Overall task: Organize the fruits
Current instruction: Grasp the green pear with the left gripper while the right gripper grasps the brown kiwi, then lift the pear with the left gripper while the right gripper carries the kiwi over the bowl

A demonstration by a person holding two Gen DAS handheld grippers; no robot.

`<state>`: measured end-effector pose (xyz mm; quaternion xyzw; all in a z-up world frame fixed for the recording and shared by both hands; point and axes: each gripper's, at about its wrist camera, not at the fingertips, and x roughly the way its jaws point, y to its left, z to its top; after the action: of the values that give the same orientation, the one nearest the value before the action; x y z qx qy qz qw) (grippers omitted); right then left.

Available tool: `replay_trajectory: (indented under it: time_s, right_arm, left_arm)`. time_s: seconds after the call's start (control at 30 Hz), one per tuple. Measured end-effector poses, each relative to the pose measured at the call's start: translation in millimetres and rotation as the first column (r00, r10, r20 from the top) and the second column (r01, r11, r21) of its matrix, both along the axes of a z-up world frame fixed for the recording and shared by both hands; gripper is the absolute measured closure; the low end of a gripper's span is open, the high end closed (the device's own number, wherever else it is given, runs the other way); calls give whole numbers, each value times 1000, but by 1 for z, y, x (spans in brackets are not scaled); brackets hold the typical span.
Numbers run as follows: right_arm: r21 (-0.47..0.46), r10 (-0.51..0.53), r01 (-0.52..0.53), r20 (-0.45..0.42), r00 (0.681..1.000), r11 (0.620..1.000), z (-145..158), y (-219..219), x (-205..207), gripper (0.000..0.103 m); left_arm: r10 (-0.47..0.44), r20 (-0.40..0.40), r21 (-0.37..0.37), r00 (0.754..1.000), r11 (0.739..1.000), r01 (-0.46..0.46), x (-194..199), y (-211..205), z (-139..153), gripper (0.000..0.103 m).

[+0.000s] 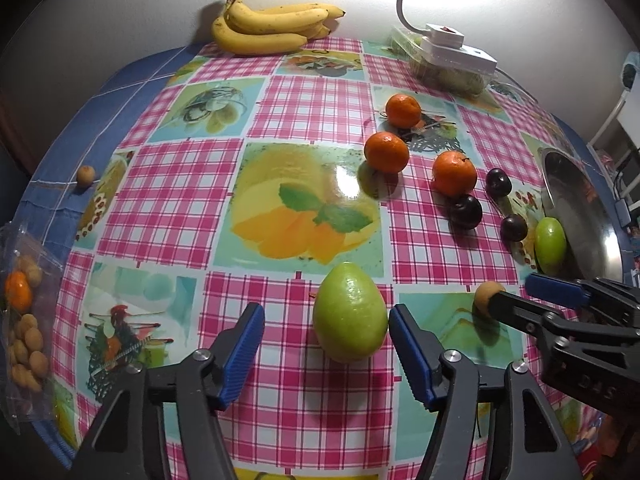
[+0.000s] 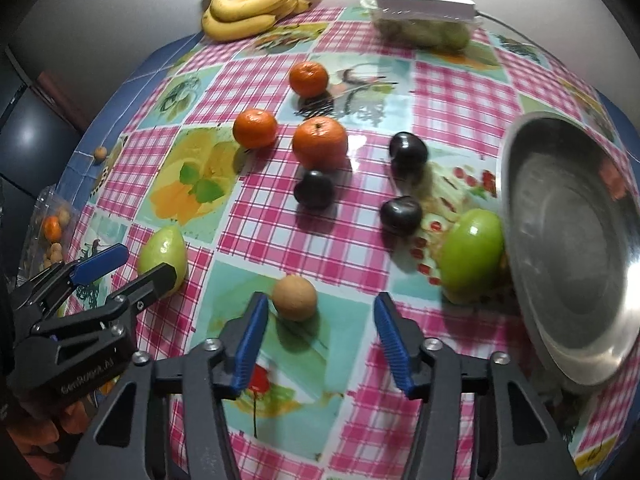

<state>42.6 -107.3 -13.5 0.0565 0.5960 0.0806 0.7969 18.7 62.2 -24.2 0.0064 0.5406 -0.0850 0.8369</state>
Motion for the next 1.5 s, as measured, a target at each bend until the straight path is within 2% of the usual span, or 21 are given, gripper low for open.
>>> replay_trajectory:
  time_s: [0.07, 0.2, 0.3, 0.37, 0.43, 0.73, 1.17, 1.5]
  right_arm:
    - [13, 11, -11, 4, 1000, 1000, -4, 3, 4, 54]
    - [5, 22, -22, -12, 1000, 1000, -11, 8, 10, 63]
    - [12, 22, -22, -20, 1000, 1000, -15, 9, 12, 66]
    - [19, 22, -22, -22, 1000, 1000, -14, 9, 13, 74]
    - [23, 18, -17, -27, 999, 1000, -14, 8, 14, 76]
    - [77, -16, 17, -14, 1000, 997, 1, -3, 6, 76]
    - [99, -65, 61, 43, 997, 993, 25, -25, -1, 76]
    - [112, -168, 160, 62, 984, 981, 37, -60, -6, 76]
  left_arm:
    - [-7, -4, -4, 1000, 1000, 6, 3, -1, -2, 40]
    - [-16, -15, -17, 1000, 1000, 15, 6, -3, -6, 46]
    - [-19, -18, -25, 1000, 1000, 18, 8, -4, -8, 50]
    - [-22, -20, -31, 1000, 999, 21, 8, -4, -10, 53]
    - [-27, -23, -40, 999, 999, 26, 9, -6, -10, 61]
    - [-13, -29, -45, 999, 999, 12, 8, -3, -8, 60]
    - [12, -16, -39, 1000, 999, -12, 9, -9, 16, 60]
    - [2, 11, -19, 1000, 1000, -2, 14, -30, 39, 61]
